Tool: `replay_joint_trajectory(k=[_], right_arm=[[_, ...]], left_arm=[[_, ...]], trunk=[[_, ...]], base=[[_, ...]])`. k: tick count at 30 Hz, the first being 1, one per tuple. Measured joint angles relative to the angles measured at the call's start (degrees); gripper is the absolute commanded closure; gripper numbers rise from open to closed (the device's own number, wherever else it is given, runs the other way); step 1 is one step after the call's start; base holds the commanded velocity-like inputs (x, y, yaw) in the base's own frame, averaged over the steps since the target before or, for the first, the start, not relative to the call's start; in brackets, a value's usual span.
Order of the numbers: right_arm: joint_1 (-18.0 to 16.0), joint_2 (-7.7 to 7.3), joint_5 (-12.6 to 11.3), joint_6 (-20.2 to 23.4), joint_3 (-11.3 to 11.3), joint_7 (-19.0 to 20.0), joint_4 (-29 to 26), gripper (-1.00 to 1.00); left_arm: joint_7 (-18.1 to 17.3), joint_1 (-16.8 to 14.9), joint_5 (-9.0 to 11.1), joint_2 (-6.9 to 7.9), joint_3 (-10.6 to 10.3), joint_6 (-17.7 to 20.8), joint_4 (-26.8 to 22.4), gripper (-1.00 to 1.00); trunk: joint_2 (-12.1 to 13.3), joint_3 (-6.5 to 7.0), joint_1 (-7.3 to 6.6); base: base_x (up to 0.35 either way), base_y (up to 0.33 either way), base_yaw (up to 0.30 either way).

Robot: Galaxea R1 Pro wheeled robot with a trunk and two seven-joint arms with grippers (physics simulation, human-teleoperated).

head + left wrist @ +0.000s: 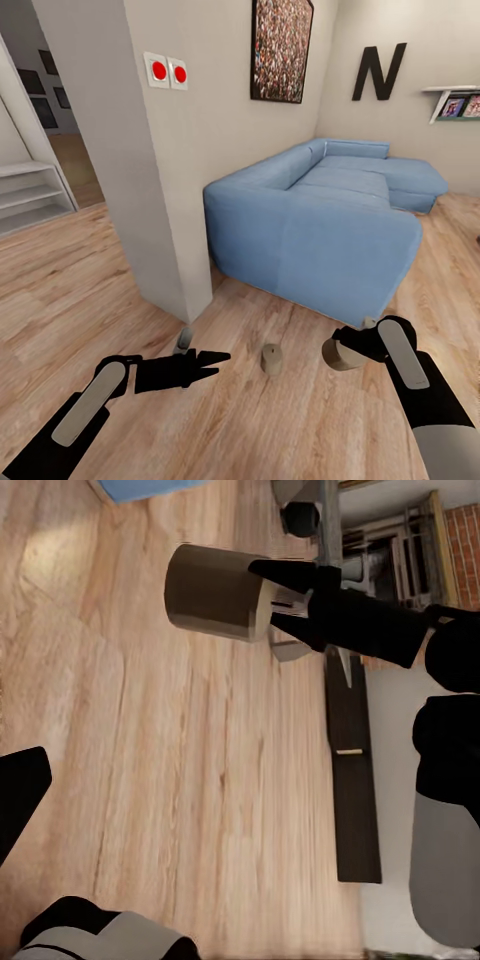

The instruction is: Place each of the two pumpkins and all three candles from the living room inside a cabinet in the living room (use any cabinet), then make sure every cabinet is closed, and position the cauldron so it is next to a table in the living room.

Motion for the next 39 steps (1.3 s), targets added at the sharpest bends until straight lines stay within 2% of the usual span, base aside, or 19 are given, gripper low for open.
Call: replay_joint_trajectory(k=[12,18,25,39], right_arm=[[0.0,-0.03,0.0,0.0,0.0,0.0,0.0,1.00],[0.0,-0.08,-0.1,0.0,-0.1,0.1,0.1,1.00],[0.0,-0.16,-2.1,0.0,0.0,0.0,0.4,1.00],[0.0,-0.17,-1.9,0.0,0.1,0.2,0.2,1.00]], left_arm=[[0.0,0.0,0.0,0.00,0.0,0.0,0.0,-1.00],[0.0,0.0,0.0,0.00,-0.1,0.0,0.0,-1.00],[0.0,0.0,0.0,-0.03,-0.1,0.0,0.0,-1.00],[0.0,0.0,-0.1,-0.07,-0.1,0.0,0.0,-1.00]], trunk=[[0.0,-0.35,0.01],[0.0,-0.54,0.02],[0.0,-0.85,0.02],[0.0,-1.76,0.02]], base=[[0.182,0.146,-0.277],[0.017,0.007,-0.273],[0.001,0.000,-0.260],[0.000,0.000,-0.204]])
